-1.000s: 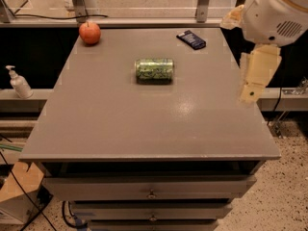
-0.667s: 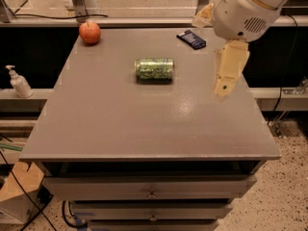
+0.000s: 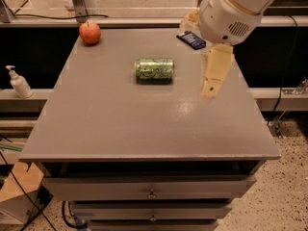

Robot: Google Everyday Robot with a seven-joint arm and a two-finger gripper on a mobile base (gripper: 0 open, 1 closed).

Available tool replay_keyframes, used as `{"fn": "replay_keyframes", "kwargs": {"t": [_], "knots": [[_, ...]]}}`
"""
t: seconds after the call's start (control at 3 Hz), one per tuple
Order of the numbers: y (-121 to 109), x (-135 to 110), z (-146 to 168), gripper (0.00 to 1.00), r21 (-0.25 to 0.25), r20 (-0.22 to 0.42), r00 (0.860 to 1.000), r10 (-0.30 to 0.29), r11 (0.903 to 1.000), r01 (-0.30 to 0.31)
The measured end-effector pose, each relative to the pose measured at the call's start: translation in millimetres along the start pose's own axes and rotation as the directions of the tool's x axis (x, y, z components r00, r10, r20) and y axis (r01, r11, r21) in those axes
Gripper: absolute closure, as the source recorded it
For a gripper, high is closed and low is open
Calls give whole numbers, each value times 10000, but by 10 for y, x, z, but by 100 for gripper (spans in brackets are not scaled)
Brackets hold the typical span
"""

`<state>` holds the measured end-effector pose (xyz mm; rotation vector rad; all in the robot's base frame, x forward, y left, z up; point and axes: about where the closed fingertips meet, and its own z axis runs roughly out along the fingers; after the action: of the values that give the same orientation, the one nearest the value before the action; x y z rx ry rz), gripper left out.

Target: Place green can upright

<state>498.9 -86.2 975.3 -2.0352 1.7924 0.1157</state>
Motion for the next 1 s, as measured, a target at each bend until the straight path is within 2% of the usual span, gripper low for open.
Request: {"fn": "replay_keyframes", "kwargs": {"t": [0.67,1.0], "knots": [[-473,-294,444,0,-67,388,9977,-552,9984,555],[-718,-351,677,0,-94,350,9980,-519,9986,523]]}}
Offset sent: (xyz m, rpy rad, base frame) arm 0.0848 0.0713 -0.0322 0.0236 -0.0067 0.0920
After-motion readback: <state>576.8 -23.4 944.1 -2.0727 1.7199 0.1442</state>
